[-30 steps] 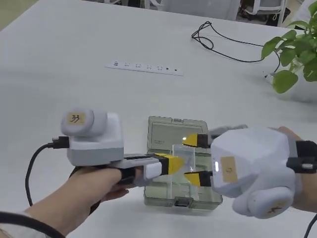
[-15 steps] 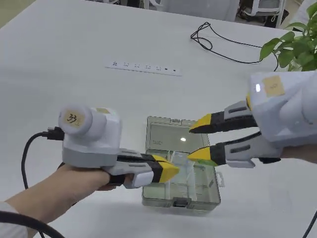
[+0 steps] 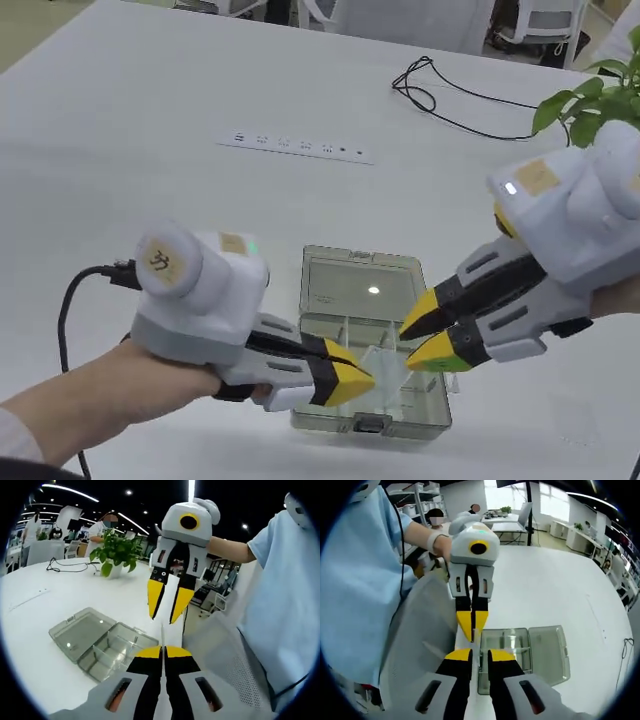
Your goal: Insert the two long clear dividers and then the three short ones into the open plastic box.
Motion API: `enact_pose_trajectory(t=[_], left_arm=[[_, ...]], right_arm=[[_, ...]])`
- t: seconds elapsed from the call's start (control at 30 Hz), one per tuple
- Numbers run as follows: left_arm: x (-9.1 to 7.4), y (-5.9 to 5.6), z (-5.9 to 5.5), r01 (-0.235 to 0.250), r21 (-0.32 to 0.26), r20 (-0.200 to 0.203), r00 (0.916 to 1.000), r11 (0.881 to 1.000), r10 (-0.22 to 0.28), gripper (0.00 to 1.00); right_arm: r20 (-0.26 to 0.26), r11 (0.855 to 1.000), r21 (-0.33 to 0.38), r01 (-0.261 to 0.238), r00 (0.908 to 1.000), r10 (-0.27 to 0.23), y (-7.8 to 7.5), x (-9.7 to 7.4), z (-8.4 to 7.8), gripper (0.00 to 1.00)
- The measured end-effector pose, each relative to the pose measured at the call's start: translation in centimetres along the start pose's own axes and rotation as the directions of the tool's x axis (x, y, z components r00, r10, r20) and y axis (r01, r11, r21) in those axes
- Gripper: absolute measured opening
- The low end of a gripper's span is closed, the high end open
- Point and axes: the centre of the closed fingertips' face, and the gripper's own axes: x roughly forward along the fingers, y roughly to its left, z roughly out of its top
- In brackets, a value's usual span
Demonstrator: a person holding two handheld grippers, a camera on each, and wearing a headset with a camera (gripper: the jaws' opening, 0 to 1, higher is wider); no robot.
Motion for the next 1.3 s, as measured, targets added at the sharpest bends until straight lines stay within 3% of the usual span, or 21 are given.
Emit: enact_pose_trajectory(t=[0.13,0.3,0.8,0.9,0.93,1.03,1.1,1.2,1.3], left_arm=[[-0.1,-0.1,-0.2,0.009,0.014,-0.008,0.9999,1.000,-0.009,0.00],[-0.1,-0.2,-0.2,0.014,0.019,0.001,0.9999,1.000,-0.014,0.00],[0.0,-0.3,-0.9,0.005,0.014,-0.005,1.0000,1.000,-0.005,0.00],[-0.1,0.1,-0.9,-0.017,0.007,-0.004,0.9998,1.000,0.017,0.00],[-0.2,0.3,-1.0,-0.029,0.007,-0.011,0.9995,1.000,0.029,0.02],[-0.5,1.2,-1.3,-0.080,-0.002,-0.018,0.9966,0.997,0.080,0.19],[-0.9,1.6,-1.6,-0.099,0.001,-0.017,0.9949,0.995,0.099,0.25],[-1.3,2.2,-2.2,-0.144,-0.005,-0.022,0.9894,0.990,0.144,0.37],[-1.6,2.6,-2.9,-0.175,-0.017,-0.032,0.9841,0.984,0.175,0.50]], right_arm=[[-0.015,0.999,-0.004,-0.053,0.9985,0.052,1.0,0.6,0.2,0.13],[-0.039,0.997,-0.001,-0.077,0.9962,0.077,1.1,1.1,-0.2,0.06],[-0.066,0.995,0.003,-0.095,0.9933,0.095,1.5,1.4,-0.4,0.02],[-0.066,0.996,0.007,-0.094,0.9933,0.094,1.4,1.4,-0.2,0.02],[-0.065,0.996,0.009,-0.093,0.9935,0.093,1.3,1.4,-0.2,0.02],[-0.067,0.998,0.022,-0.056,0.9961,0.057,0.1,0.8,0.0,0.02],[-0.093,0.999,0.049,0.014,0.9957,-0.010,-1.3,0.4,-0.4,0.02],[-0.104,0.995,0.065,0.075,0.9922,-0.068,-2.6,0.1,-0.6,0.02],[-0.120,0.993,0.074,0.089,0.9895,-0.080,-3.2,0.2,-1.1,0.02]])
